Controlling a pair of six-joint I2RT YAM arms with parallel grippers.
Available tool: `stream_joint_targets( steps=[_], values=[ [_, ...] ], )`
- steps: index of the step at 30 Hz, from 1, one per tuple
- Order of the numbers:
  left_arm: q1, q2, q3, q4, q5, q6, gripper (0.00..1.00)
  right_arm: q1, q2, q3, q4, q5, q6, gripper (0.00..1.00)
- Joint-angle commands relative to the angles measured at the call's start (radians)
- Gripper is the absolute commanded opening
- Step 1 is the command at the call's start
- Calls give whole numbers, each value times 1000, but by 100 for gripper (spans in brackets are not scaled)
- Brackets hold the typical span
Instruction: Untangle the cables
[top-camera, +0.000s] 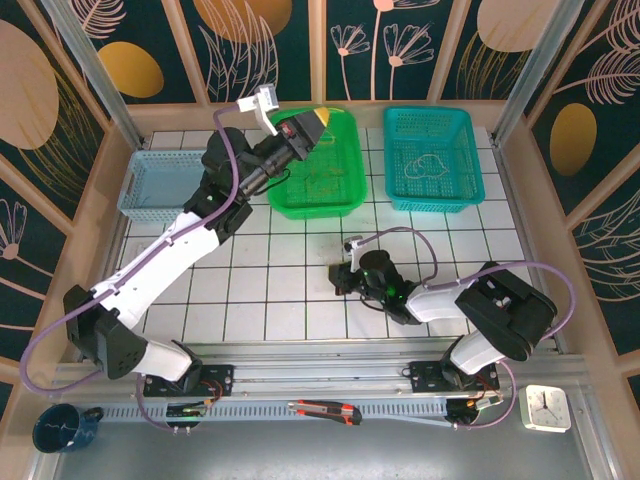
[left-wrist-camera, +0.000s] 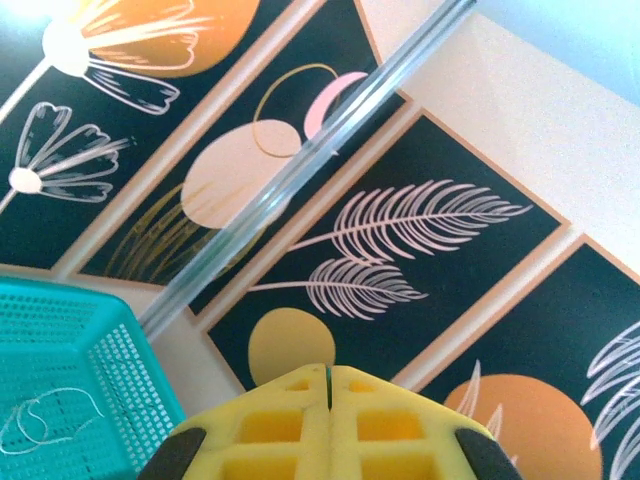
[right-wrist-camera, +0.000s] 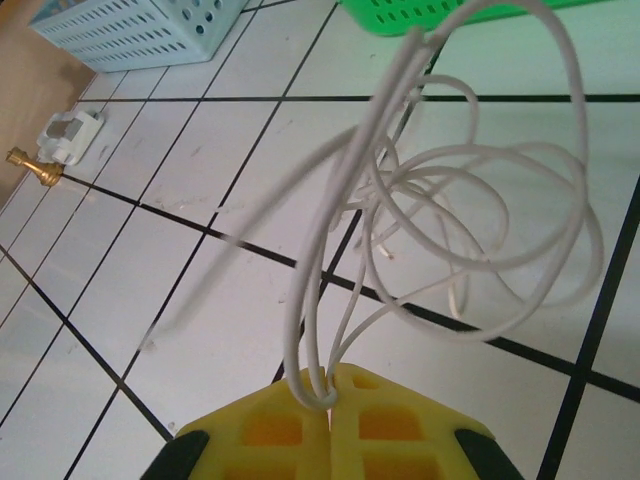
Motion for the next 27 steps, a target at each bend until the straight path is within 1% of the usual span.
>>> stream_joint_targets(
  steps=[1,5,9,14,18,19,21,23,25,27],
  values=[
    [9,20,46,-45,25,47,0,9,6,-15,41,33,14,0],
    [31,41,50,-69,14,71,0,9,-2,-9,26,28,8,0],
    [71,92,33,-76,0,93,0,8,-4,-5,9,8,5,0],
    [119,219,70,-91,-24,148,0,10,-12,-3,-24,-36,4,0],
    [152,373,160,-128,-50,211,0,14,-22,4,-73,-54,1,0],
    [156,411,192,-138,-55,229,0,16,-23,7,-88,-55,2,4],
    [163,482,259,-168,-69,266,0,19,-34,10,-116,-53,2,18],
    [167,551,337,-211,-85,309,9,22,-52,14,-148,-49,2,31],
    [169,614,421,-259,-101,348,25,22,-86,23,-198,-41,-1,41],
    [172,655,492,-303,-116,372,41,23,-124,36,-249,-27,-5,48]
  ],
)
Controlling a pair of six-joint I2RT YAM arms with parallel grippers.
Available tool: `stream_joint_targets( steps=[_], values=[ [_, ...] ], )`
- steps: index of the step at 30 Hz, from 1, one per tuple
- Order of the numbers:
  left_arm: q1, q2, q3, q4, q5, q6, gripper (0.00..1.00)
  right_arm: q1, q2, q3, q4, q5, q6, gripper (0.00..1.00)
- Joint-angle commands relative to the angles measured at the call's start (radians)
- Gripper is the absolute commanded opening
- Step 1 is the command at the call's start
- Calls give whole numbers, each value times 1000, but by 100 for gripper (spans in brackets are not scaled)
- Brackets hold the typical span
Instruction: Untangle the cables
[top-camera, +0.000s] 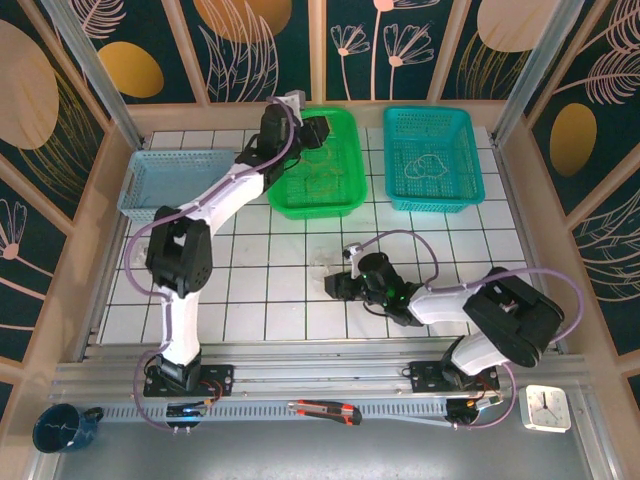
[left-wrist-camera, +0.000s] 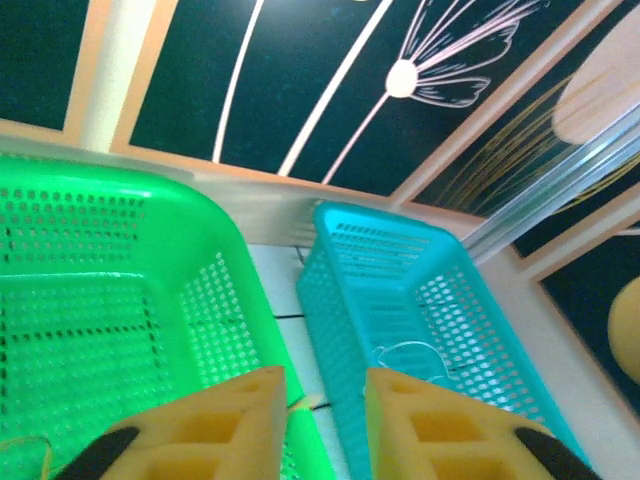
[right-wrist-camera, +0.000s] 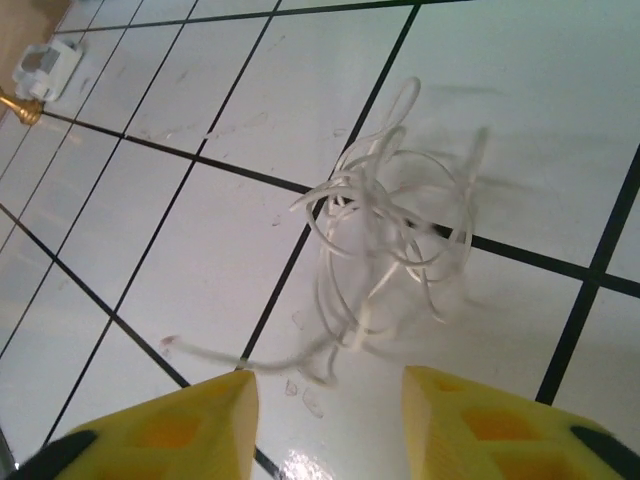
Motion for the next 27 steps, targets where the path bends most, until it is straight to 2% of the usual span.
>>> stream_joint_targets(
  steps=[1,6,9,13,17,23,27],
  values=[
    [6,41,143,-90,-36,90,49,9,-86,43,-112,27,-9,50],
    [5,52,230,-140,-22,97,85,6,-195,92,-262,93,-30,55],
    [5,19,226,-155,-3,102,97,-4,-237,126,-343,127,-33,55],
    [5,-51,169,-158,47,97,99,-28,-266,162,-418,165,-24,55],
    [2,-158,28,-122,101,66,99,-50,-266,206,-491,183,-3,54],
    [3,-378,-313,-13,147,8,99,-47,-252,264,-549,140,0,54],
    [3,-544,-564,63,128,-26,99,-30,-207,313,-574,127,-8,51]
  ],
)
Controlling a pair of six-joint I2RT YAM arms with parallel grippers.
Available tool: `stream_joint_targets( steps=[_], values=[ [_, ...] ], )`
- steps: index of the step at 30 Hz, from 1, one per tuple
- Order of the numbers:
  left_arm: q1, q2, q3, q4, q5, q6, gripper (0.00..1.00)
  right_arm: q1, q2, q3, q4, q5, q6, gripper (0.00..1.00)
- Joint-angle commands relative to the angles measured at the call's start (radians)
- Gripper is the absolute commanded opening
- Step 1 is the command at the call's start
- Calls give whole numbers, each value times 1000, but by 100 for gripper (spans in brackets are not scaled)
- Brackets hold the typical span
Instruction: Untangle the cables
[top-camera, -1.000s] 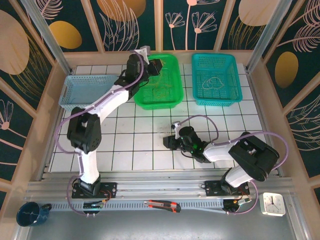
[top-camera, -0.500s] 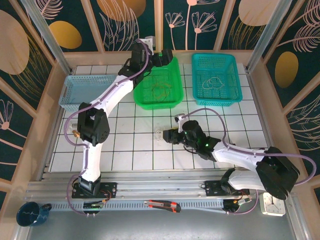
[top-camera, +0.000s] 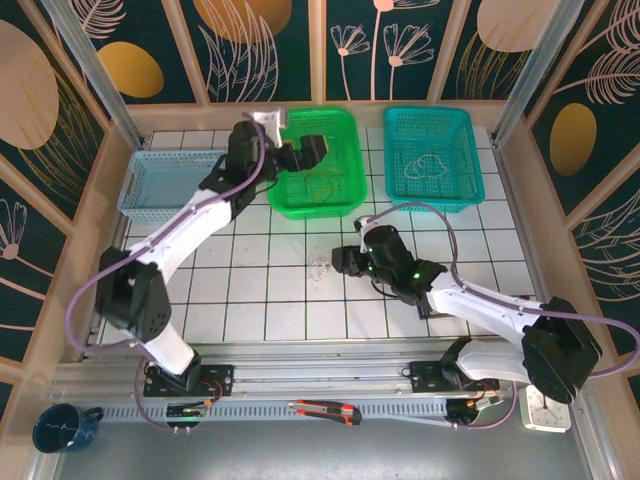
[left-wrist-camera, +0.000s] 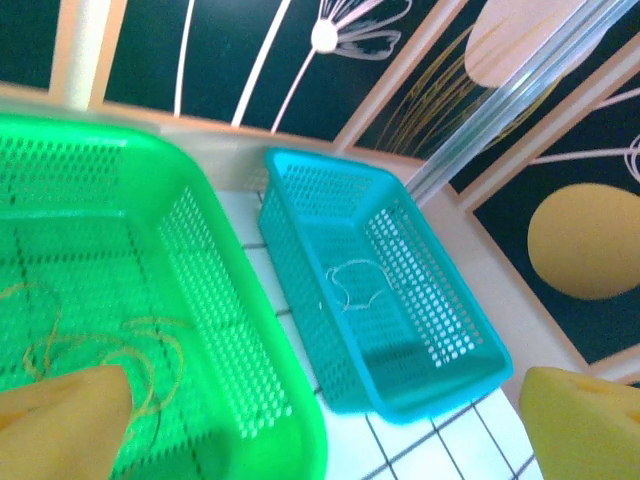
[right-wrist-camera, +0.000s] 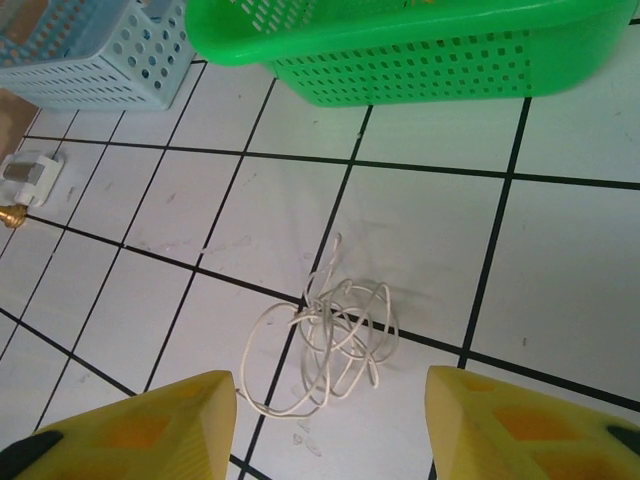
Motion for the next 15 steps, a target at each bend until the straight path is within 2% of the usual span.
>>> stream_joint_targets(
  steps=[1,7,15],
  values=[
    [3,-120,-162,95,3,-52,99,19,49,64,-51,-5,-6,50],
    [4,-310,-429,139,-110,-95,99,58,190,176,-96,-35,-24,42],
    [14,-474,-593,129,-208,-132,99,110,360,311,-177,-18,-37,41]
  ],
)
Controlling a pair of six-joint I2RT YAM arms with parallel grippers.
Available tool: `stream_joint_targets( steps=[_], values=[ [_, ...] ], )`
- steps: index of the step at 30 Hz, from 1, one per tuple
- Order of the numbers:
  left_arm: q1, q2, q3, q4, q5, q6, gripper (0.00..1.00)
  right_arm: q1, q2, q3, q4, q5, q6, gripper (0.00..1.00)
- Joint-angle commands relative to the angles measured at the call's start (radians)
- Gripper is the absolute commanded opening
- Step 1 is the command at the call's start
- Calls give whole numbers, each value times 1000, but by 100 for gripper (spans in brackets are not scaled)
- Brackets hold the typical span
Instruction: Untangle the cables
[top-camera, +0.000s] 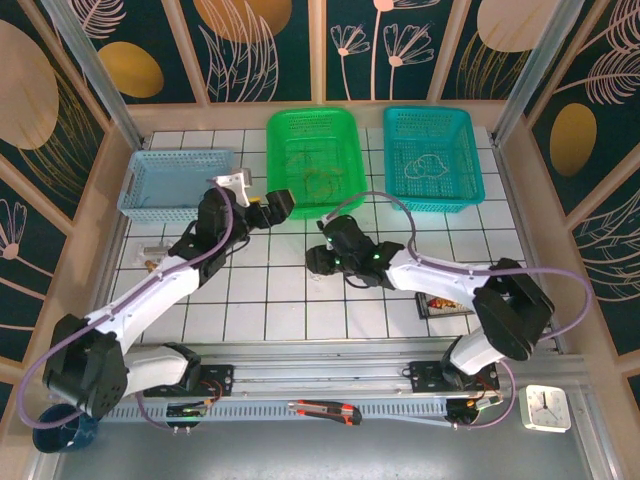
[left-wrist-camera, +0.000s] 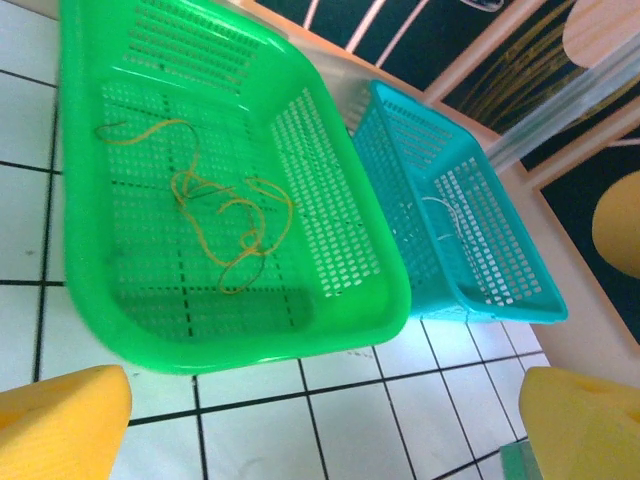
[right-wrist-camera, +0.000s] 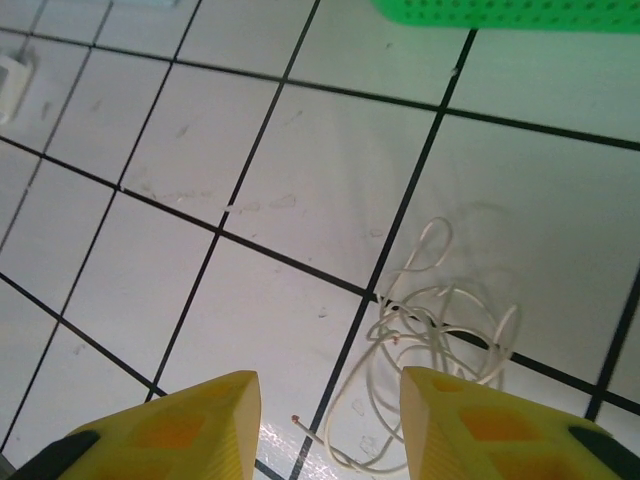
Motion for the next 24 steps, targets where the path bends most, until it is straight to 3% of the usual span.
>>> stream_joint_targets(
  steps=[1,10,12,14,15,17,24],
  values=[
    [14,-70,-49,47,-75,-34,99,20,52,60,-68,13,-11,41],
    [34,-178,-99,36,-95,-52,99,31,160,110,-96,59,9,34],
    [36,-191,-108,34,-95,-53,99,31,178,121,-99,72,9,27],
    [35,-201,-113,30,-95,-52,99,31,181,127,-100,83,8,13],
    [35,-205,-115,26,-94,-51,99,31,175,127,-102,90,9,6],
    [35,-213,-121,22,-91,-46,99,30,142,121,-95,99,7,0],
    [35,-219,-174,68,-13,-29,99,3,-91,83,-12,-28,-1,0]
  ],
)
